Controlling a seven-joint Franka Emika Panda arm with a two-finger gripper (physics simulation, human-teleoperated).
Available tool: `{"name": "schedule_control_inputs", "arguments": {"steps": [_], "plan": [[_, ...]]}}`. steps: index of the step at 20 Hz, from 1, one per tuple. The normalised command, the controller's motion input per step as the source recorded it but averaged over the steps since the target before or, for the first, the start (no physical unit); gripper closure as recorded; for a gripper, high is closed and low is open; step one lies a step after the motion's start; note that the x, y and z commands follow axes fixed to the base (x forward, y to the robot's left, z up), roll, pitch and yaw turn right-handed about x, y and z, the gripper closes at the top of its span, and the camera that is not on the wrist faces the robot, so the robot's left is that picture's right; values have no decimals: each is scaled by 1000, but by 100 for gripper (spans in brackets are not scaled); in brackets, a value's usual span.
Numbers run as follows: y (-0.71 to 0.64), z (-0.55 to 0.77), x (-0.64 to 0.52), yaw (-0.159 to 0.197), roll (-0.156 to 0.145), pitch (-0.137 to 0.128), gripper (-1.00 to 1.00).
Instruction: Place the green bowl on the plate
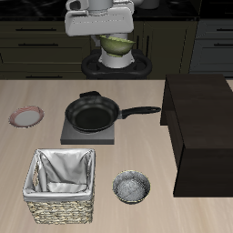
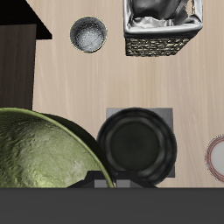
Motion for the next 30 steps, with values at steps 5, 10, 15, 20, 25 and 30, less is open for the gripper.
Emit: {"name": "schedule_control_inputs", "arguments": {"steps": [5, 10, 15, 20, 25, 30], "plan": [[-368, -209, -146, 33, -83, 11, 100], [-390, -61, -103, 20, -58, -7, 100], [-427, -21, -140, 12, -62, -10, 100], [-494, -55, -145, -11, -54, -12, 100], [-410, -171, -173, 3, -22, 12, 100], [-218, -31, -153, -14, 5, 3, 100]]}}
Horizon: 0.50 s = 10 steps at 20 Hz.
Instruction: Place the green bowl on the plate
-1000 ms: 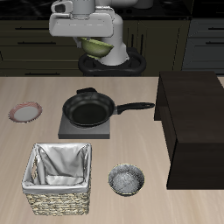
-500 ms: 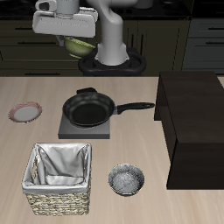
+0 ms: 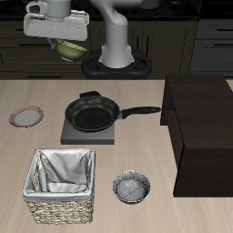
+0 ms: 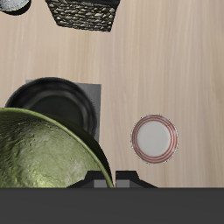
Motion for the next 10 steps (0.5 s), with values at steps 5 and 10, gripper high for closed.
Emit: {"name": "schedule_control_inputs", "arguments": {"steps": [5, 10], "plan": [[-386, -28, -168, 20, 21, -1, 100], [-271, -16, -56, 7, 16, -5, 100]]}}
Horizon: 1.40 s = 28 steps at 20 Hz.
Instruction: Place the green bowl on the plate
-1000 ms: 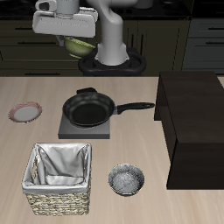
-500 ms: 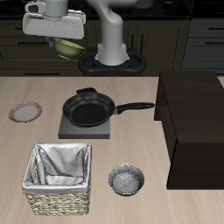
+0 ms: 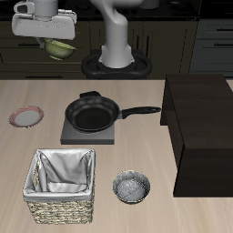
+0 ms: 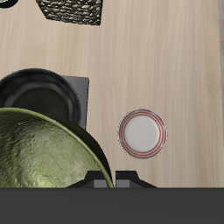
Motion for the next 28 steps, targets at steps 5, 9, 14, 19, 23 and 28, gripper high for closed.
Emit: {"name": "schedule_control_inputs", "arguments": {"steps": [5, 9, 14, 19, 23, 28], "plan": [[-398, -91, 4, 8, -21, 10, 100], [-363, -49, -58, 9, -51, -3, 100], [-268, -23, -155, 2, -31, -3, 100], [-206, -52, -29, 13, -22, 1, 100], [-164, -201, 135, 5, -36, 15, 100], [-5, -307, 63, 18, 8, 20, 100]]}}
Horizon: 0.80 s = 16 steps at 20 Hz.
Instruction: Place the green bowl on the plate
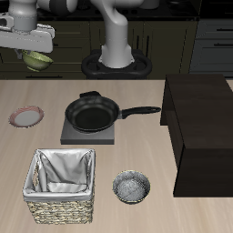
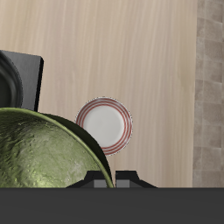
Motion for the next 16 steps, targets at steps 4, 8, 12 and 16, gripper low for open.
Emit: {"name": "schedule_control_inputs", "arguments": {"steps": [4, 8, 12, 16], "plan": [[7, -245, 50, -3, 14, 3, 100], [-141, -408, 132, -7, -27, 50, 100], [-177, -355, 65, -15, -28, 45, 100], [-114, -318, 71, 0, -18, 38, 100]]}}
